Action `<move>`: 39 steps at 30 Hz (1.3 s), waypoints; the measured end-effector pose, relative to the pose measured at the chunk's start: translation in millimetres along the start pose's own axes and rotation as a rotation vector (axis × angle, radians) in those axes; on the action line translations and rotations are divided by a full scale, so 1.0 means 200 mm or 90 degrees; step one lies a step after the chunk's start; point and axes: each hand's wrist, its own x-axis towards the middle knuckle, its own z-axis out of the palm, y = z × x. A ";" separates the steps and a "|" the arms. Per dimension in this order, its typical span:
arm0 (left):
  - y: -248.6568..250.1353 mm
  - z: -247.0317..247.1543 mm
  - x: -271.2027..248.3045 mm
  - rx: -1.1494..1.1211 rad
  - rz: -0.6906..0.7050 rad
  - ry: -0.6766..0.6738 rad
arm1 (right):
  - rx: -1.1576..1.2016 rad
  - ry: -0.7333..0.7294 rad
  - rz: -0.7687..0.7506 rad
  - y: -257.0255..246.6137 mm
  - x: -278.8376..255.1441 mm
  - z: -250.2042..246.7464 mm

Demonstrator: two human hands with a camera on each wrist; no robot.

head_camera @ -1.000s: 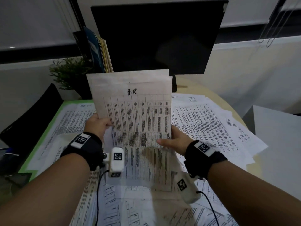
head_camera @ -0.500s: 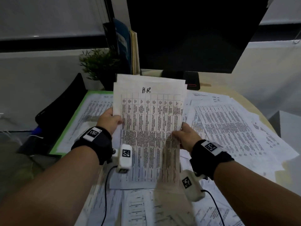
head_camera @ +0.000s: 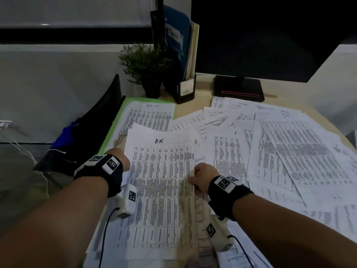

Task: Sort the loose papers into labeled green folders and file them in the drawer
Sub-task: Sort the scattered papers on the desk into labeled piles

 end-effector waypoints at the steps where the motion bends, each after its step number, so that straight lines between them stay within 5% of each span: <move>1: -0.02 0.02 0.03 0.017 -0.012 -0.007 | 0.008 -0.008 0.001 -0.02 0.01 0.03; 7: -0.08 0.08 0.10 0.063 -0.017 -0.008 | -0.004 -0.012 0.010 -0.07 0.02 0.11; 13: 0.01 0.07 0.02 -0.083 -0.101 0.081 | 0.075 0.026 0.058 0.02 -0.04 0.04; 17: 0.25 0.02 -0.09 -0.168 0.008 0.106 | -0.015 0.149 0.065 0.21 -0.09 -0.19; 23: 0.73 0.08 -0.38 -0.245 0.253 -0.067 | -0.231 0.281 0.184 0.70 -0.20 -0.60; 27: 0.96 0.20 -0.54 -0.261 0.336 -0.102 | -0.245 0.157 0.283 0.95 -0.29 -0.71; 35: 1.29 0.38 -0.71 -0.097 0.473 -0.044 | -0.293 0.031 0.135 0.94 -0.41 -0.59; 39: 1.40 0.40 -0.75 0.015 0.396 0.049 | -0.181 0.108 0.135 1.03 -0.46 -0.71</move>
